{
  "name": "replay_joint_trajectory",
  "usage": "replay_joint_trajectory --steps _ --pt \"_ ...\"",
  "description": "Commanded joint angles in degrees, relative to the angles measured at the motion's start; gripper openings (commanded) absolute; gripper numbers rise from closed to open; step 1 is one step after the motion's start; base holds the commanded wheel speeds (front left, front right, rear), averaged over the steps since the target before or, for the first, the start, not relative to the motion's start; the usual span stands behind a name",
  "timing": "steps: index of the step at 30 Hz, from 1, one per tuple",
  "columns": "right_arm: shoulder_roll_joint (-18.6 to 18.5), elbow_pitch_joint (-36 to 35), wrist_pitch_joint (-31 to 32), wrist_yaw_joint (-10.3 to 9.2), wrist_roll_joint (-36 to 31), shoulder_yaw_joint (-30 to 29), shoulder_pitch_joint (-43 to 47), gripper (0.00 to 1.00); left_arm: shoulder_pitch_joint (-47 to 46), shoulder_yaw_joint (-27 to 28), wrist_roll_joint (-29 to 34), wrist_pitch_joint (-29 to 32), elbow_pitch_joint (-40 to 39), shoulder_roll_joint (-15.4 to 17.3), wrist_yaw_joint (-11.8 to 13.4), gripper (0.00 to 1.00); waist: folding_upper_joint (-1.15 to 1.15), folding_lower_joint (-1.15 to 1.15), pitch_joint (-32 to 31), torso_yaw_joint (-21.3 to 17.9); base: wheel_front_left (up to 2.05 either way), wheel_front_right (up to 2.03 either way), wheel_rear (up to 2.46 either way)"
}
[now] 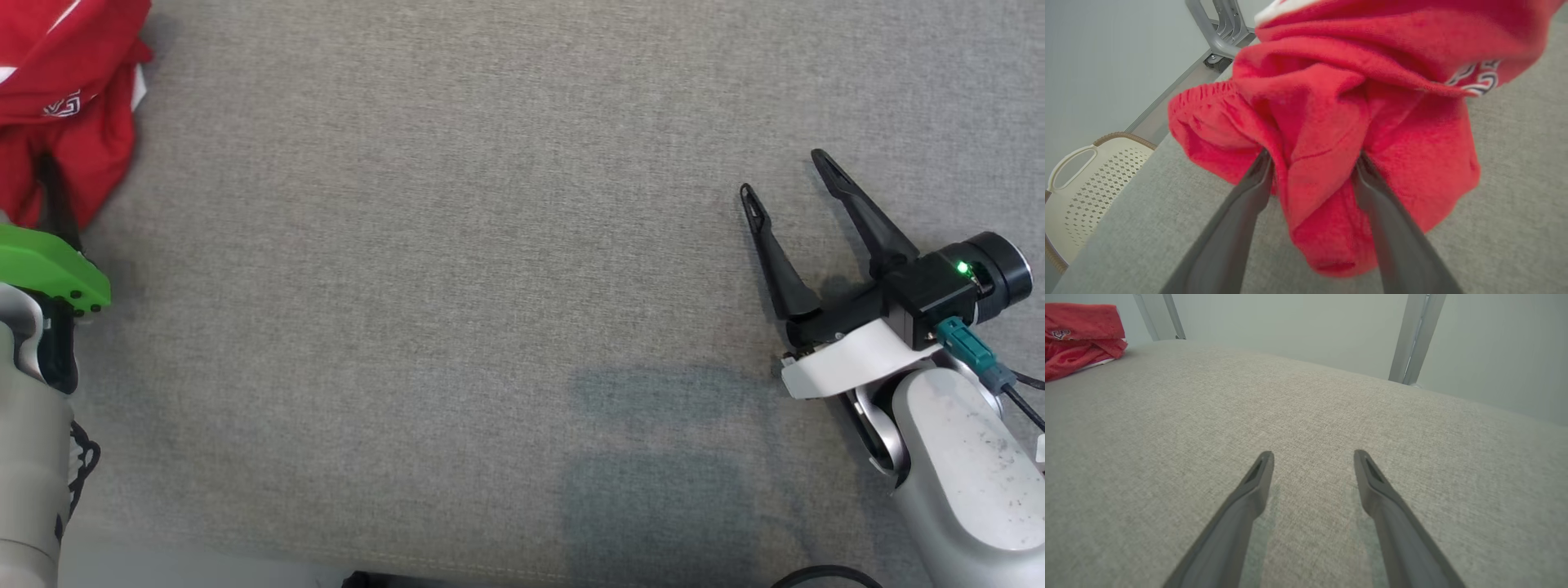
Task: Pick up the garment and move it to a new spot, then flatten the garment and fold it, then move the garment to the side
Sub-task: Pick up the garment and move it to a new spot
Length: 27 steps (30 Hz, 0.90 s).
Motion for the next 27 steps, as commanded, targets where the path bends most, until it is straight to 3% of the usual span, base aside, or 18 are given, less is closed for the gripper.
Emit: replay_joint_trajectory --steps 1,5,12,22,27 --pt "0.07 0.02 -0.1 -0.1 -0.37 -0.18 -0.27 1.0 -1.0 0.23 0.59 -0.38 0.15 0.58 0.4 0.0 -0.01 -0.01 1.42 -1.89 0.0 0.0 0.0" --pt "1.59 0.68 -0.09 -0.09 0.23 -0.83 0.33 1.0 -1.22 1.54 2.88 -0.43 -5.71 2.26 1.05 0.0 -0.01 -0.01 -0.04 -2.69 0.0 0.0 0.0" --pt "5.33 2.44 -0.1 -0.09 1.05 -1.24 1.92 1.0 2.23 2.0 9.13 -0.4 -20.05 2.51 0.06 0.0 -0.01 -0.01 -5.7 -5.39 0.0 0.0 0.0" --pt "9.3 4.41 -0.1 -0.09 2.37 -2.21 5.19 1.0 6.55 -4.28 9.69 -0.41 -33.27 -3.1 -0.35 0.0 -0.01 -0.01 -13.5 -11.27 0.0 0.0 0.0" --pt "10.74 5.38 -0.1 -0.09 2.9 -2.43 7.2 1.0 11.22 -6.37 7.13 -0.4 -36.42 -8.4 -0.33 0.0 -0.01 -0.01 -17.01 -14.76 0.0 0.0 0.0"
